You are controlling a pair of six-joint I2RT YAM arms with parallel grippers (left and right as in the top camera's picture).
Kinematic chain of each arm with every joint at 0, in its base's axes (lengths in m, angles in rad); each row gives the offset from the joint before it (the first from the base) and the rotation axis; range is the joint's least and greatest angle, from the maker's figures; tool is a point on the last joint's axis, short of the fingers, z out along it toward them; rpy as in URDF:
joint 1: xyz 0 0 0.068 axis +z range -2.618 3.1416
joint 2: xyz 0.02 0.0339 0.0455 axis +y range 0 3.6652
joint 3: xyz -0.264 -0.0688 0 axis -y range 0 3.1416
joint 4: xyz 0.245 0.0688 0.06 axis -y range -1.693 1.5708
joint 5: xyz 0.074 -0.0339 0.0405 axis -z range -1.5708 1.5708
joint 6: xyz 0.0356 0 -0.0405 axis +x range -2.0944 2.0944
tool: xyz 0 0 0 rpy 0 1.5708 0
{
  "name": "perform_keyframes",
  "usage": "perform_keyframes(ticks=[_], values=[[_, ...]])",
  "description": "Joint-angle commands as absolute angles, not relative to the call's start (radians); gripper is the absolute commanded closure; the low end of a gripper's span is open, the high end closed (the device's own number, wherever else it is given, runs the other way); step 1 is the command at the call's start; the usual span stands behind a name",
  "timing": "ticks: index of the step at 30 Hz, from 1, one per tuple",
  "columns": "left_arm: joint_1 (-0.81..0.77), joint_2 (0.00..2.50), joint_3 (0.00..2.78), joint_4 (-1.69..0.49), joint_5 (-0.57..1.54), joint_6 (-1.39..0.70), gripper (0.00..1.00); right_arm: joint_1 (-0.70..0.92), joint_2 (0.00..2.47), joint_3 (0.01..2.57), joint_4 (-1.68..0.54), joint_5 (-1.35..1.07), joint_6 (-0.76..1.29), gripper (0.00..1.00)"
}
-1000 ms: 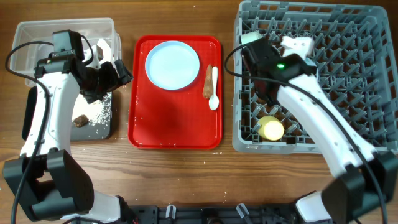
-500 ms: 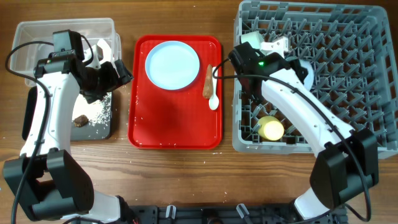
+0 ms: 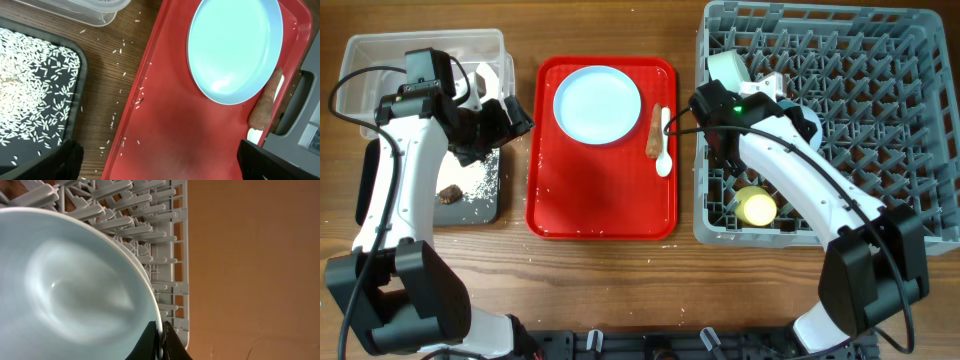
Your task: Sort waste into correct bins and load items into the dishwasher rack
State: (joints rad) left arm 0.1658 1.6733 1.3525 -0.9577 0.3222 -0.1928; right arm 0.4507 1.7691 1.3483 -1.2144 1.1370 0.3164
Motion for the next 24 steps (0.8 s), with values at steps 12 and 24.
perform_keyframes(ticks=[12, 24], values=[[0.170, 1.649, 1.362, -0.958, 0.320, -0.195, 0.00, 0.451, 1.777, 1.327, -1.246, 1.260, 0.313, 0.96], [0.170, 1.649, 1.362, -0.958, 0.320, -0.195, 0.00, 0.463, 1.777, 1.327, -1.140, 1.223, 0.150, 0.96]])
